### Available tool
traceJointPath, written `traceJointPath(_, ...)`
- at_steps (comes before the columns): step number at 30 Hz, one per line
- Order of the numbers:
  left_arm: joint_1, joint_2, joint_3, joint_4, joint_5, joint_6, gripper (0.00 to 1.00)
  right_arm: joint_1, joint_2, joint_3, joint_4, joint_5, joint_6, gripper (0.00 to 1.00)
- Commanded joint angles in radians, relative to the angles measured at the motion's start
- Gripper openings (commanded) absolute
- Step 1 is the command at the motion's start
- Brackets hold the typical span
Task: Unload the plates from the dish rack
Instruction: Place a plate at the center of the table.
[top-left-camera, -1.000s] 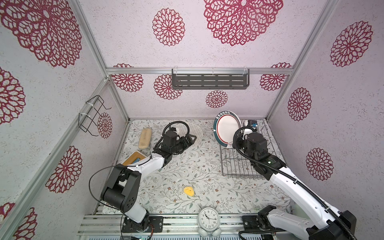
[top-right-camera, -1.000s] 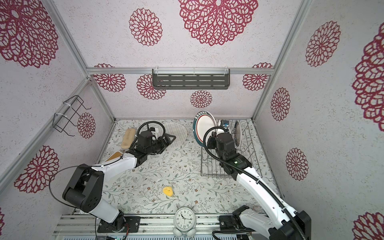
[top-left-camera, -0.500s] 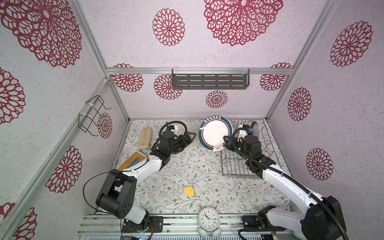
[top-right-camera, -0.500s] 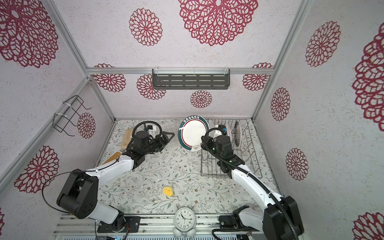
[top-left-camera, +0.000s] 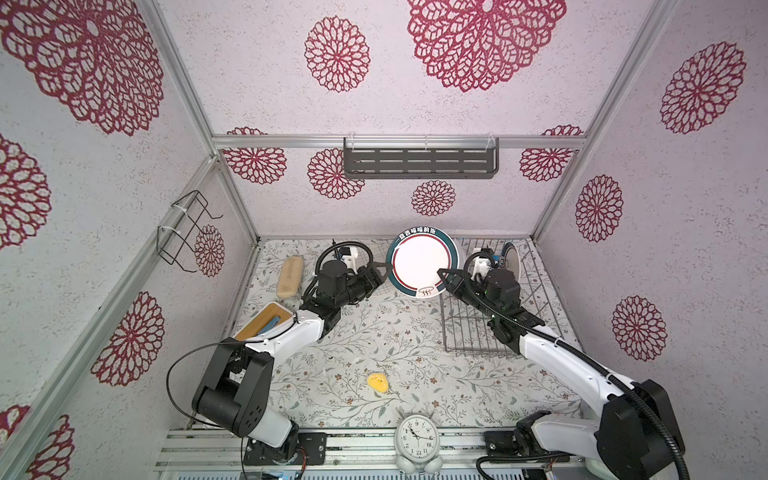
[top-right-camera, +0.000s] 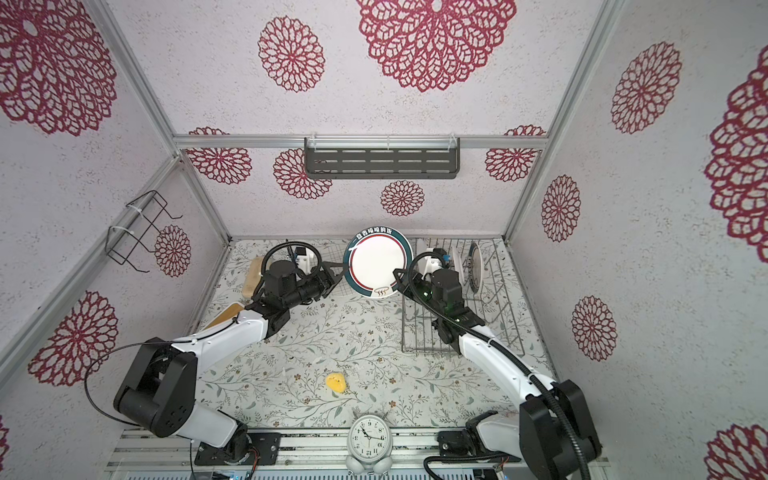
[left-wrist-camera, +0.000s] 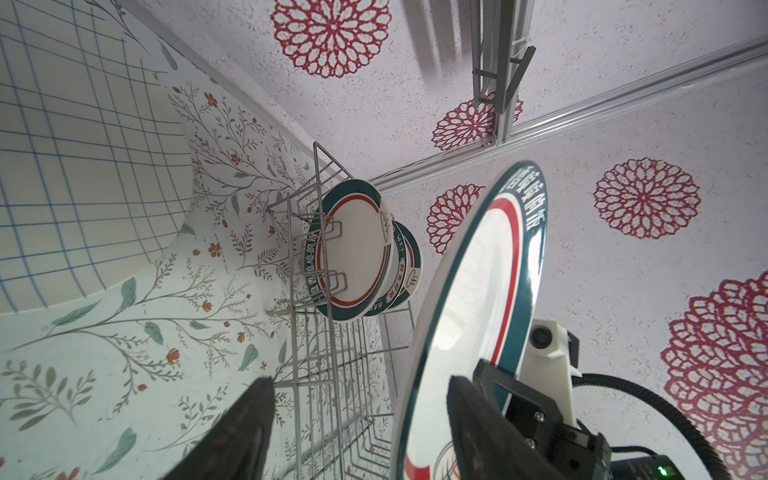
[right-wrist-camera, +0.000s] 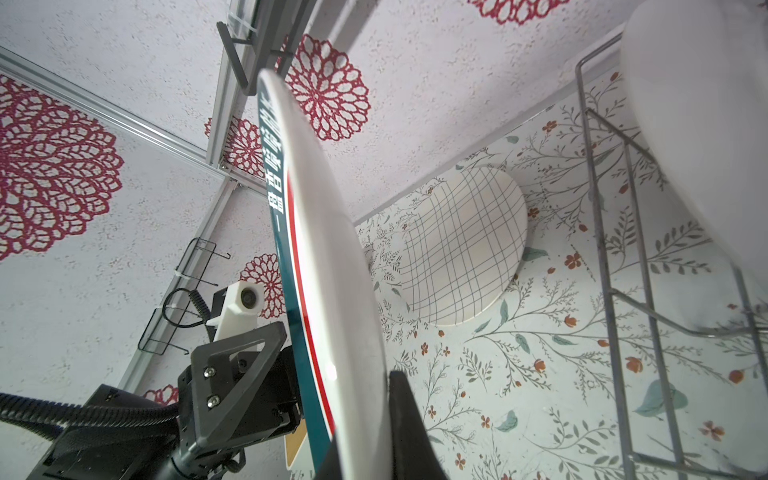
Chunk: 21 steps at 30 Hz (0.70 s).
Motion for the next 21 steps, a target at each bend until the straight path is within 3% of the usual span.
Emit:
traceJointPath(1,-0.002,0.007,-0.007,0.039,0.013,0.006,0.63,-0.003,-0.003,0.029,0.108,-0.067,0.034,0.00)
traceJointPath(6,-0.002,0.011,-0.007,0.038,0.015,0.009,0.50,-0.004,0.006,0.032,0.111,-0.090,0.038,0.00)
traceJointPath(16,-0.003,0.012,-0.015,0.042,0.008,0.009,0.12,-0.012,0.012,0.039,0.102,-0.124,0.035,0.00)
traceJointPath(18,-0.003,0.009,-0.016,0.042,0.004,0.009,0.02,-0.014,0.013,0.038,0.104,-0.127,0.034,0.18)
traceJointPath(21,-0.002,0.004,-0.022,0.039,0.000,0.009,0.00,-0.019,0.009,0.034,0.109,-0.134,0.035,0.31)
